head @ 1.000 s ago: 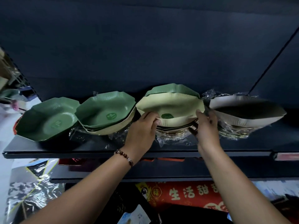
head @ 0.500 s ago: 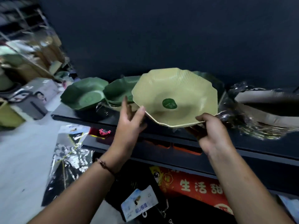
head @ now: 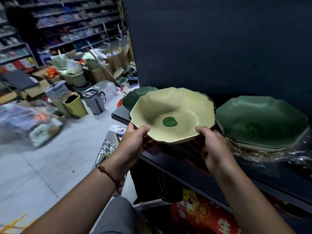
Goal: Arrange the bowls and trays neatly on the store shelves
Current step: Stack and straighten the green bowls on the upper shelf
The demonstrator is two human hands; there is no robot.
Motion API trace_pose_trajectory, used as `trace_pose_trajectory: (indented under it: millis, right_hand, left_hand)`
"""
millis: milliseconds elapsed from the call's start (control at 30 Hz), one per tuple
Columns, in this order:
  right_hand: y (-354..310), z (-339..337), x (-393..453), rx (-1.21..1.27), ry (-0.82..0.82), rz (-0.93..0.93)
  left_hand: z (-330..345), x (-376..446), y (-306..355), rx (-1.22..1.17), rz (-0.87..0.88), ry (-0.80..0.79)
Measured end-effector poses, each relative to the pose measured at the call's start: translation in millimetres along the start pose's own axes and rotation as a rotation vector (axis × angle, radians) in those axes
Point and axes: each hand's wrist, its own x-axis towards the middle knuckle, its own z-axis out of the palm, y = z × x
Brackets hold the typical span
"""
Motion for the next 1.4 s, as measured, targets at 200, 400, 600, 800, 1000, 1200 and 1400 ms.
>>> trace_pose_trajectory:
  millis: [200,400,600,800,1000,1200,1400]
  right_hand:
    - [-8.8,29.0,14.4,-0.011,-0.038,-0.078]
    - [-7.0,67.3,51.0,-0.021,-0.009,-0.101]
    - [10.6,133.6,123.4,-0.061,0.053,-0.134]
    - [35.4,214.3,196.6,-0.140,0.214,-0.134]
    - [36.6,247.5,235.2,-0.326,0.388,-0.174]
    - [69.2,270.5,270.9,-0.678,0.472,-0.138]
    - [77.8,268.7,284.8,-1.166,0.576,-0.039]
  left_hand:
    - [-13.7,22.8,22.8,-0.035,0.064,-0.023]
    - [-42.7,77.2,24.9,-0.062,0.021,-0.054]
    - [-101.1,175.8,31.2,0.086,0.113,-0.073]
    - [-166.4,283.7,43.2,0.368,0.234,-0.095]
    - [-188.2,343.9,29.4,0.578,0.271,-0.159]
    - [-217.6,384.5,9.3,0.621,0.229,-0.139]
    - [-223.2,389.1,-21.6,0.623,0.210,-0.220]
